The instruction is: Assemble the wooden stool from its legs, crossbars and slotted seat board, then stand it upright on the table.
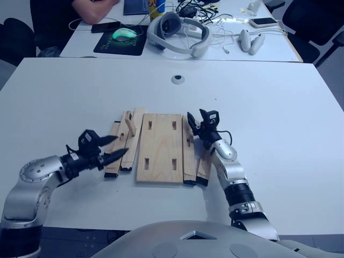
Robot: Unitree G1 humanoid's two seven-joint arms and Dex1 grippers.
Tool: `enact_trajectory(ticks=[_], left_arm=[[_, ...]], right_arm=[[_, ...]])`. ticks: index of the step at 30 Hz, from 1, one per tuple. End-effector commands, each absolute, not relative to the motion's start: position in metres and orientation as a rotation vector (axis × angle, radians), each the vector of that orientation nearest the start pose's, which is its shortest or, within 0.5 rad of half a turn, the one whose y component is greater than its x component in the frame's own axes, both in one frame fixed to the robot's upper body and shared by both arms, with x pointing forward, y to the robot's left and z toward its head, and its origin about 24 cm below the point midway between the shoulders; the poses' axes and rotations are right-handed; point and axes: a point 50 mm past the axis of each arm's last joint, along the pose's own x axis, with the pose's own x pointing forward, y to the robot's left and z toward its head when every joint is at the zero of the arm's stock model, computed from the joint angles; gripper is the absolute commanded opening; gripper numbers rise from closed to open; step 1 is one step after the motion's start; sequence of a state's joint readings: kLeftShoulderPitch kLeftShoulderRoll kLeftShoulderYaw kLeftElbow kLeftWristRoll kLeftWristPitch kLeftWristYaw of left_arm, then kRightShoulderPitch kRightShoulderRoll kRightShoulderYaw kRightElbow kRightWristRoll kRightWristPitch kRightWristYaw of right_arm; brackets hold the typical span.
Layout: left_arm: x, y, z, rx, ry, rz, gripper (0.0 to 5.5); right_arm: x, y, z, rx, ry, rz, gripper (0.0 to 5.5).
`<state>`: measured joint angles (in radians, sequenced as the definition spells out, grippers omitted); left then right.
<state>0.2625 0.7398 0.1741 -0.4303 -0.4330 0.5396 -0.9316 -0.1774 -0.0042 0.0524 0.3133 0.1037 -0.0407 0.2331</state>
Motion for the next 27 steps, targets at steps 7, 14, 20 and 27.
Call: enact_trajectory(ticks=[7, 14, 20, 27], left_arm=[[0.190, 0.216, 0.089, 0.182, 0.542, -0.831, 2.96], [0.168, 0.221, 0.074, 0.184, 0.711, -0.788, 2.96], [0.161, 0.220, 0.068, 0.236, 0.824, -0.725, 2.96], [0.159, 0.208, 0.065, 0.257, 0.852, -0.681, 2.96]], right_arm=[[0.283, -0.081, 0.041, 0.163, 0.043, 0.438, 2.69], [0.284, -0.096, 0.080, 0.165, -0.060, 0.414, 2.69], [0.280, -0.101, 0.113, 0.160, -0.122, 0.424, 2.69], [0.280, -0.098, 0.123, 0.163, -0.119, 0.442, 2.69]])
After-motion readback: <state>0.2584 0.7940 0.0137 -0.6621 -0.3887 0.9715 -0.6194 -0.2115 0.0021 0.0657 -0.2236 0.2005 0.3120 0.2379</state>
